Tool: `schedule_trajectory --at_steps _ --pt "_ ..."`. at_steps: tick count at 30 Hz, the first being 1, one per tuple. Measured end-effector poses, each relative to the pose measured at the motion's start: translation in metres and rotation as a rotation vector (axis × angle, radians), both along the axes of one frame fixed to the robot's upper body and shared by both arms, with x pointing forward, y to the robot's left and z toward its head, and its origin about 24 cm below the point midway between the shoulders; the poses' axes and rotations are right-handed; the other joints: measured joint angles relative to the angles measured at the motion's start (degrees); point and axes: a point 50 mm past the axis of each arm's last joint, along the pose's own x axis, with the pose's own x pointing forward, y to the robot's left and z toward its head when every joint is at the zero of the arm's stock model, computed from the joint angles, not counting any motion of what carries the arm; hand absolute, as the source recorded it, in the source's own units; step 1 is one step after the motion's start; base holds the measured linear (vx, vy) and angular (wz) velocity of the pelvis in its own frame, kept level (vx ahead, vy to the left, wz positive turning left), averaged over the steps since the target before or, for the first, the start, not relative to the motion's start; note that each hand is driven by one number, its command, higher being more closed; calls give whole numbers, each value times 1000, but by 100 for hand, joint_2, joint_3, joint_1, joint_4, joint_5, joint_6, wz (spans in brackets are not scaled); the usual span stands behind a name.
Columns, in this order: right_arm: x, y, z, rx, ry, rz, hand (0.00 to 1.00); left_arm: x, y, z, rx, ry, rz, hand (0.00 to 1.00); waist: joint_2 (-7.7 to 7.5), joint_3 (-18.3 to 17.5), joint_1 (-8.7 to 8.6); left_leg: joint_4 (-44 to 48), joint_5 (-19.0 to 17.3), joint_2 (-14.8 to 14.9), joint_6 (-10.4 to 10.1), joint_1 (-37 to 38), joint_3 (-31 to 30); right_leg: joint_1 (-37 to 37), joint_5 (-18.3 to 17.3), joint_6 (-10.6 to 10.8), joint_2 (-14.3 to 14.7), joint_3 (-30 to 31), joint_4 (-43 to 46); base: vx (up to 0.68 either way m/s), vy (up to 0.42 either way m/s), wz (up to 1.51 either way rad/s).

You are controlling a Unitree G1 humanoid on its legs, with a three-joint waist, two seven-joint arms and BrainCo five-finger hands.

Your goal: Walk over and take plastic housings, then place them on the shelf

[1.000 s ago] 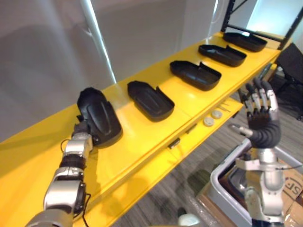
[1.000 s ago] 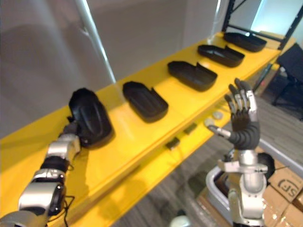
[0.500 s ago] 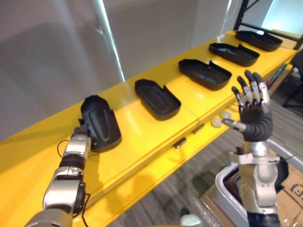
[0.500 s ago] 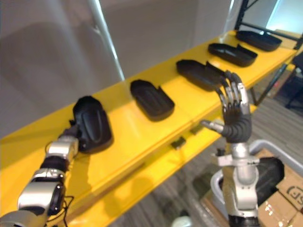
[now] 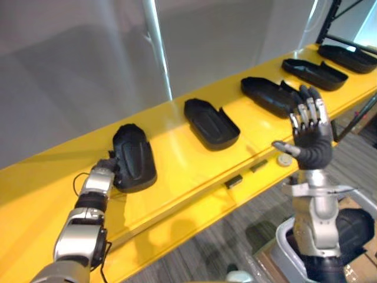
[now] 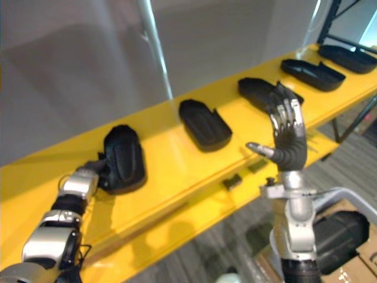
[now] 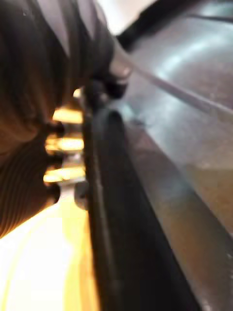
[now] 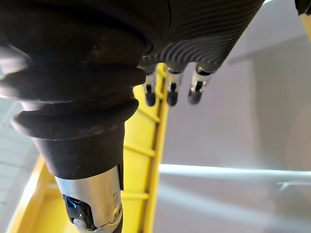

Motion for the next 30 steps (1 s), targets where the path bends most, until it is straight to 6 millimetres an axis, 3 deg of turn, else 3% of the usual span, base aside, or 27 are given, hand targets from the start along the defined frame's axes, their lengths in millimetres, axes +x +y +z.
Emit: schedule_trajectory --at_steps 8,16,19,21,22,24,28,30 --pt "2 -1 -4 -4 18 -6 0 2 -5 1 -162 -185 153 0 -34 22 -25 -96 51 -1 -3 24 11 -17 -9 -13 14 1 0 0 0 0" --pt "2 -2 -7 3 30 4 0 -7 -6 2 -167 -344 265 0 -41 44 -23 -107 53 14 -5 27 40 -39 -11 -16 37 13 0 0 0 0" --pt "2 -2 -8 1 35 5 0 -17 4 21 -179 -483 295 0 -30 52 2 -124 59 15 -13 40 6 -20 -11 -16 40 -5 0 1 -2 2" --pt "-1 -2 -11 5 45 -5 0 -31 18 51 -173 -678 333 0 -11 59 135 -201 90 12 -26 115 -43 39 -21 -21 44 -63 0 4 -8 6" --pt "-1 -2 -12 6 45 -5 0 -33 20 55 -173 -703 338 0 -11 59 144 -201 93 12 -25 112 -45 42 -22 -22 42 -85 0 -5 -10 17" --pt "-1 -1 -11 2 44 -10 0 -52 31 77 -148 -843 355 0 -10 60 196 -223 129 -10 -22 118 -216 150 -50 -12 12 -269 0 -21 -12 35" --pt "-9 4 2 -21 -23 2 0 -91 52 96 -69 -986 410 0 12 51 375 -383 185 -46 -24 220 -384 302 -120 12 -14 -492 0 -24 -9 28" --pt "-12 6 8 -38 -52 6 0 -107 63 105 -4 -1042 450 0 1 45 547 -392 187 -45 -26 213 -402 307 -122 11 -14 -520 -5 -14 -3 12"
